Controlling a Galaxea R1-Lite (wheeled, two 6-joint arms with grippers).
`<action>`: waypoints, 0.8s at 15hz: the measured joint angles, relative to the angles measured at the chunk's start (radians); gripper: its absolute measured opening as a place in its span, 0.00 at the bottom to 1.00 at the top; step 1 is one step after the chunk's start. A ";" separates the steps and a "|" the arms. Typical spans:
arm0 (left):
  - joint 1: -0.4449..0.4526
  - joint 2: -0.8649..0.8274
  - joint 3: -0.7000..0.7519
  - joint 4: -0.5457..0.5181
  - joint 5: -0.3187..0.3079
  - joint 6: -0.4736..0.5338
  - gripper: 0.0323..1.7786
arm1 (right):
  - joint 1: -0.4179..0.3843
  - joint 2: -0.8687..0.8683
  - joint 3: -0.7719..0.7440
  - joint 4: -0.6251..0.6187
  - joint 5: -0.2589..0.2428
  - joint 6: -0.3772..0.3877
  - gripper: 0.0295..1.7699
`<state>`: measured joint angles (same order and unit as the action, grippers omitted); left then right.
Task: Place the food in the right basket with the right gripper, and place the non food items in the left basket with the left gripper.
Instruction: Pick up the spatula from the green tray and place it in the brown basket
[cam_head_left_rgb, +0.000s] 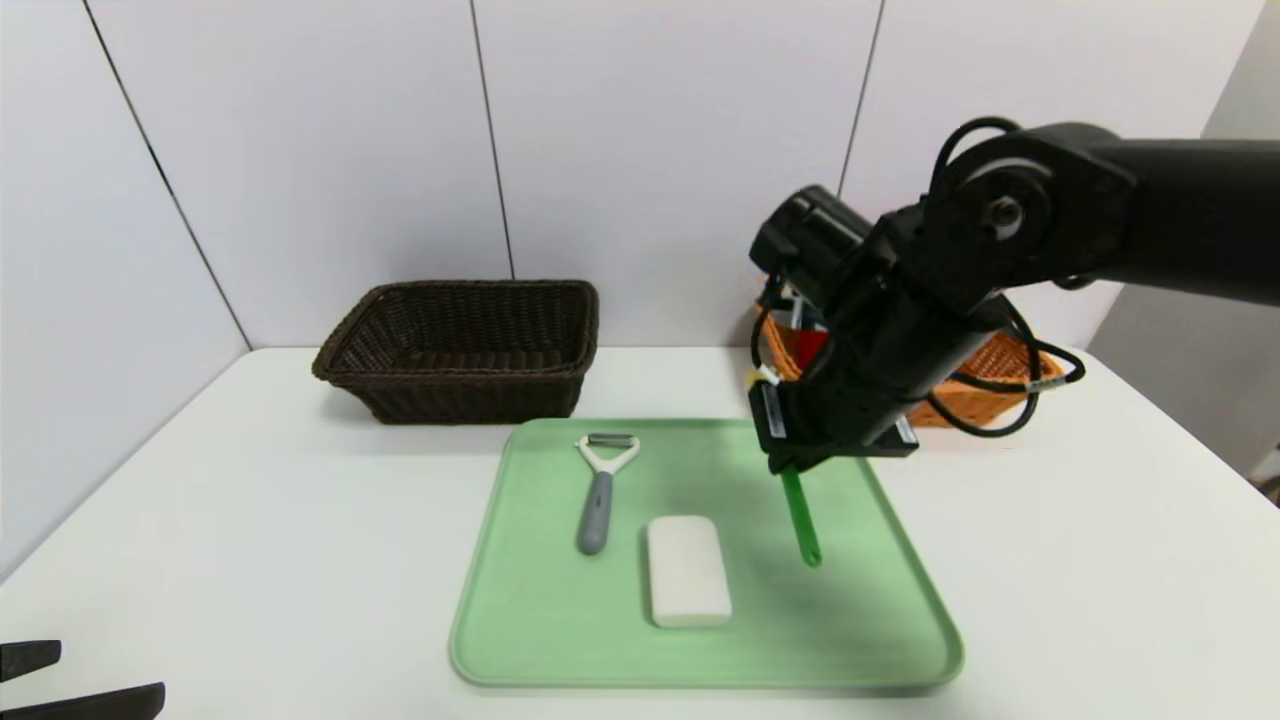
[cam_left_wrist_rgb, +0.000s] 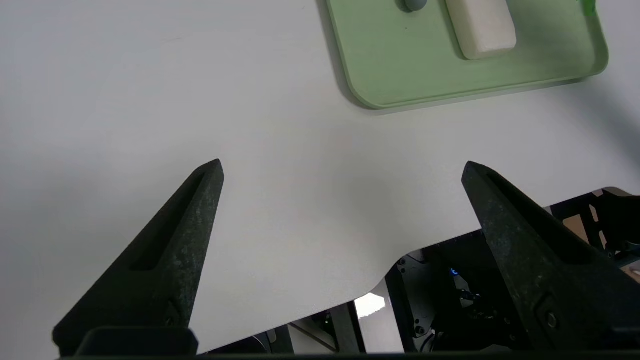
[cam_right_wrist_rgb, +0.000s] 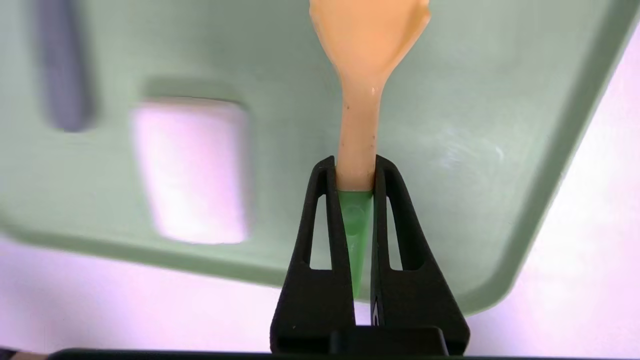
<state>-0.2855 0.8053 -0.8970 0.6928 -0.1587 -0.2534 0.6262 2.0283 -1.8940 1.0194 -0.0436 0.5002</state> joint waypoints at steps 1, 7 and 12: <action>0.000 0.003 -0.002 0.000 0.001 0.001 0.95 | 0.020 -0.013 -0.034 -0.030 0.001 -0.022 0.07; 0.000 0.029 -0.004 -0.009 0.042 0.005 0.95 | 0.079 -0.029 -0.061 -0.502 -0.020 -0.072 0.07; 0.000 0.039 -0.003 -0.008 0.047 0.005 0.95 | 0.113 0.086 -0.061 -0.954 -0.087 -0.149 0.07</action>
<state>-0.2855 0.8447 -0.9000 0.6849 -0.1115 -0.2481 0.7389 2.1147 -1.9555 0.0653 -0.1302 0.3511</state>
